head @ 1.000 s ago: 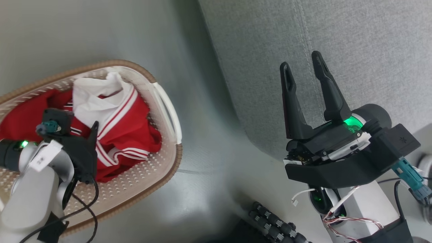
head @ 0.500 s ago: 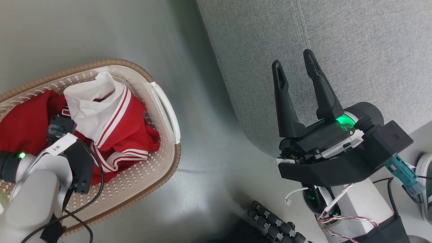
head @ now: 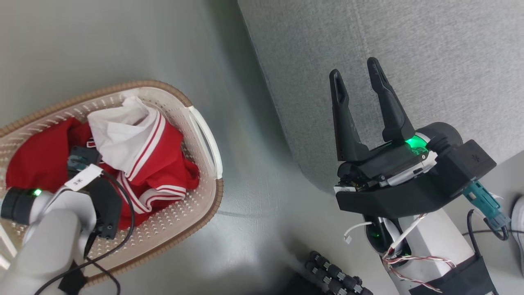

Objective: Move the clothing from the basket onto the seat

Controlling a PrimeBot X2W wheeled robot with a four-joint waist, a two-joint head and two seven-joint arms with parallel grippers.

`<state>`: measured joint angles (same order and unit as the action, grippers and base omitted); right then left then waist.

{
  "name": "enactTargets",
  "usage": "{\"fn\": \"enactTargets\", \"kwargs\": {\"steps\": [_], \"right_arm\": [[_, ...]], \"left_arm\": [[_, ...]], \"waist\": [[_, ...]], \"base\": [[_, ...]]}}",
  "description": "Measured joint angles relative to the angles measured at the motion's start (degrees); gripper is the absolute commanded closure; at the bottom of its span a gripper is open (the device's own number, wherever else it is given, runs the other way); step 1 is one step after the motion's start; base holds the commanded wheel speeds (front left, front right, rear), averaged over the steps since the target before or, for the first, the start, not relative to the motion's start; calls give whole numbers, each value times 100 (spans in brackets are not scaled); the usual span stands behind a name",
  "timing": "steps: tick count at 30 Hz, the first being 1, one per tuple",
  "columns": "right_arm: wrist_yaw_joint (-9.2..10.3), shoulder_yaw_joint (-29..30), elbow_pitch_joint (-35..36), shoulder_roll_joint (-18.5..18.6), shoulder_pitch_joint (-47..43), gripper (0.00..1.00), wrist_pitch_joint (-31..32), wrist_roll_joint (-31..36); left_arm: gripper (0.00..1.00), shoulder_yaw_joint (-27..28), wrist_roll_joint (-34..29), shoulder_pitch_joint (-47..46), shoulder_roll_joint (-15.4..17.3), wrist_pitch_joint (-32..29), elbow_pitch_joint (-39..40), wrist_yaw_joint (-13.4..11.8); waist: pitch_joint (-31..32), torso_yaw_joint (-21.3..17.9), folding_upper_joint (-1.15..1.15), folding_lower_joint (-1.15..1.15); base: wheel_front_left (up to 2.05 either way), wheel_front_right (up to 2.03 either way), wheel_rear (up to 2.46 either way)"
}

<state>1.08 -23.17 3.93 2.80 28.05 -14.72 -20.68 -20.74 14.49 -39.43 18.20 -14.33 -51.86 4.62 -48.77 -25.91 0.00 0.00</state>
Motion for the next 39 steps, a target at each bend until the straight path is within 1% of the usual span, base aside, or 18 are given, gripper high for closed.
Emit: {"fn": "enactTargets", "kwargs": {"steps": [8,10,13,15,17,19,20,25,26,30,36,39], "right_arm": [[1,148,-245,1,109,0,0,-49],[0,191,-293,1,114,0,0,-49],[-12,323,-379,2,141,0,0,-46],[-58,422,-434,3,142,0,0,-42],[-64,501,-472,4,142,0,0,-30],[-110,576,-519,5,140,0,0,-29],[-114,609,-546,5,137,0,0,-21],[-218,783,-677,64,51,0,0,4],[-218,783,-677,64,51,0,0,4],[-278,893,-768,109,-57,0,0,11],[-413,996,-915,162,-242,0,0,12],[-439,1048,-988,197,-359,0,0,12]], "left_arm": [[100,-29,71,1,-311,427,-11,101],[100,-40,170,2,-394,545,-10,148],[100,-52,268,6,-524,728,19,154],[100,-58,319,13,-606,869,67,200],[100,-62,368,37,-683,1025,129,202],[100,-68,399,116,-737,1199,214,214],[100,-74,417,162,-757,1289,246,247],[100,-156,543,339,-818,1680,474,252],[100,-156,543,339,-818,1680,474,252],[100,-204,623,414,-866,1991,704,254],[100,-341,882,533,-937,2415,1241,288],[100,-432,1065,577,-933,2588,1561,288]], "waist": [[404,83,0,0],[535,116,0,0],[742,178,0,0],[885,227,0,0],[1029,283,0,0],[1178,349,-1,-1],[1253,384,-1,-1],[1619,586,-2,-1],[1619,586,-2,-1],[1915,777,-1,-1],[2364,1090,-1,-1],[2597,1247,-2,-1]], "base": [[0,0,0],[0,0,0],[0,0,0],[0,0,0],[0,0,0],[0,0,0],[0,0,0],[0,0,0],[0,0,0],[0,0,0],[0,0,0],[0,0,0]]}}
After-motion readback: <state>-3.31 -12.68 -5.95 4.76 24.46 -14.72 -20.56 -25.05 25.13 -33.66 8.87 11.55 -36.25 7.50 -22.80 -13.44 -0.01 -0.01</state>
